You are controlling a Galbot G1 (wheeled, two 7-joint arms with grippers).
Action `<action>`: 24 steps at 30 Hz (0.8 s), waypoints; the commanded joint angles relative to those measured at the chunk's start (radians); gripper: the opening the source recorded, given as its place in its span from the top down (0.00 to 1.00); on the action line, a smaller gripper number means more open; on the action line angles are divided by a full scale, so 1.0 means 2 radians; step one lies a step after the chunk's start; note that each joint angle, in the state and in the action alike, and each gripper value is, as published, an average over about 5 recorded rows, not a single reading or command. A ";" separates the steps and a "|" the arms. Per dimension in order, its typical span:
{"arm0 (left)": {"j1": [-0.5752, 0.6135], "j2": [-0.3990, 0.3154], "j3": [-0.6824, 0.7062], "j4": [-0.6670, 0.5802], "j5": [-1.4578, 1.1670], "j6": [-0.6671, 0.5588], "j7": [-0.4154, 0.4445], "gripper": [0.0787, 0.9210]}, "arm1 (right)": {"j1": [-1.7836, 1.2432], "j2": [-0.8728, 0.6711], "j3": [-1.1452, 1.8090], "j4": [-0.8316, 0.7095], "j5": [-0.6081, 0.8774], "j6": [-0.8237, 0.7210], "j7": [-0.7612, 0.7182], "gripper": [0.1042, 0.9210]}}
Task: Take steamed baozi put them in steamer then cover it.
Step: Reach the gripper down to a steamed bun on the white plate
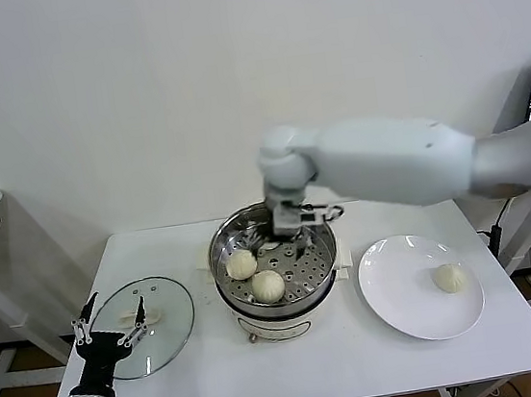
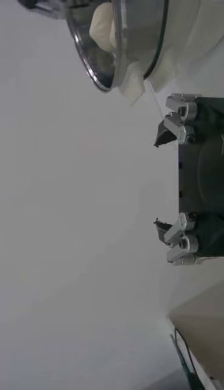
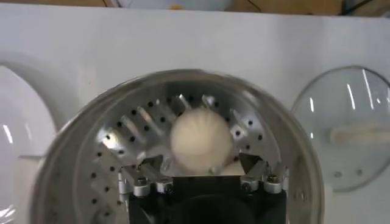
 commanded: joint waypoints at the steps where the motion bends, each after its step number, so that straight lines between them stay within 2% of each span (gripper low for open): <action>1: 0.001 0.000 0.004 -0.004 0.003 0.001 -0.001 0.12 | 0.038 -0.188 -0.001 0.001 0.090 -0.135 -0.038 0.12; 7: 0.002 -0.002 0.008 -0.003 0.007 0.000 -0.002 0.12 | -0.028 -0.252 0.005 -0.020 0.066 -0.232 -0.043 0.12; 12: 0.002 -0.004 0.008 -0.004 0.008 0.000 -0.002 0.12 | -0.113 -0.279 0.055 -0.037 0.003 -0.284 -0.051 0.12; 24: 0.003 -0.003 0.009 -0.006 0.010 0.001 -0.003 0.12 | -0.297 -0.265 0.225 -0.142 -0.106 -0.274 -0.047 0.12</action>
